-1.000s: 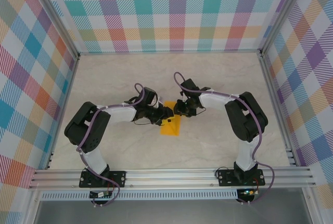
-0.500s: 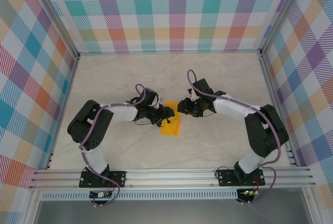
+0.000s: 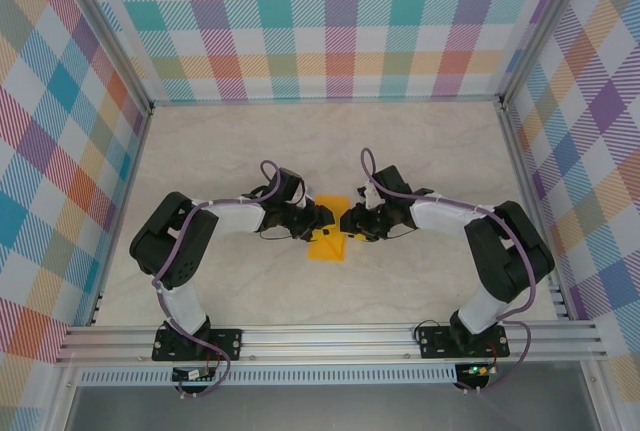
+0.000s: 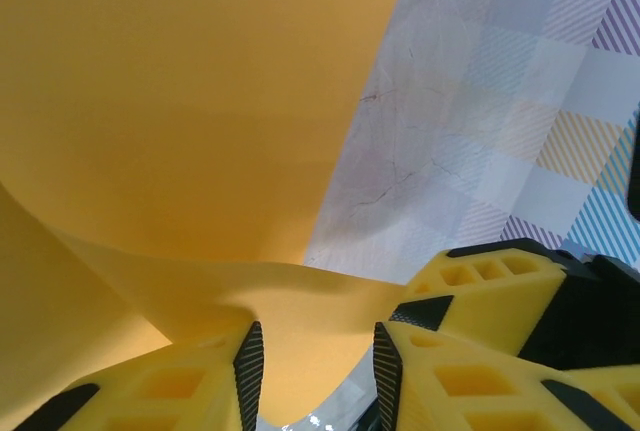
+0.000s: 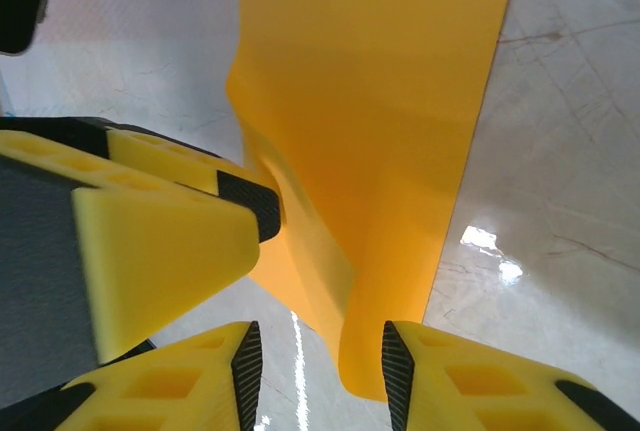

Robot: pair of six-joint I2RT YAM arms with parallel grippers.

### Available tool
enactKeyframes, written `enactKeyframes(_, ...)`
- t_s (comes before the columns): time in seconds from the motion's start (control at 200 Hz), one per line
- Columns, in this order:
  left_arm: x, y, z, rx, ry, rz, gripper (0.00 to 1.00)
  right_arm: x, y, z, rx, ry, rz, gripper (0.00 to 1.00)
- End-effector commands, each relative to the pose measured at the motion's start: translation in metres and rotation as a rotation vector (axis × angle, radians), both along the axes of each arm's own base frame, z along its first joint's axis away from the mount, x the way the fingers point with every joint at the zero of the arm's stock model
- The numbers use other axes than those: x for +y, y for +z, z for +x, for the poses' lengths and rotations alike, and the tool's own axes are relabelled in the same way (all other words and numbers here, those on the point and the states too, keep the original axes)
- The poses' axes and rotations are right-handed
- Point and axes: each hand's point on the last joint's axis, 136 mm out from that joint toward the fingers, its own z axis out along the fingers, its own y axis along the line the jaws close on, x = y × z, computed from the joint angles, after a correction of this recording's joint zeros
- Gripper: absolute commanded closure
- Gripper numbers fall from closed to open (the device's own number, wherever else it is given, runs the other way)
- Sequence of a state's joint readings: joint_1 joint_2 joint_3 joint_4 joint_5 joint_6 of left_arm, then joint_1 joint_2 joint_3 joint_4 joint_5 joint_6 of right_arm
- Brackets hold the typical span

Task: Fold a paper plane with a square sheet of paper (pick it up from the middle)

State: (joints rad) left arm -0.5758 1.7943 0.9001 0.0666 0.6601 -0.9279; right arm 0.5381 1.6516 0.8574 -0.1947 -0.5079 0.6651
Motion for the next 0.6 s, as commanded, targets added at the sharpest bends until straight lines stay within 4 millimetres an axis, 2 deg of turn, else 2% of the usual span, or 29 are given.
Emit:
enactKeyframes(0.0, -0.007, 0.002, 0.003, -0.014, -0.006, 0.003, 0.64, 0.009, 0.001, 0.008, -0.001, 0.005, 0.027, 0.63)
enactKeyframes(0.195, -0.008, 0.002, 0.003, -0.011, -0.01, 0.002, 0.65, 0.014, 0.002, 0.013, -0.017, 0.008, 0.053, 0.71)
enactKeyframes(0.435, -0.009, 0.007, 0.004, -0.018, -0.015, -0.01, 0.66, 0.01, -0.008, 0.017, -0.017, -0.004, 0.006, 0.88)
enactKeyframes(0.595, -0.019, 0.019, 0.003, -0.025, -0.035, -0.088, 0.66, 0.004, -0.015, 0.02, -0.03, -0.007, -0.044, 0.89)
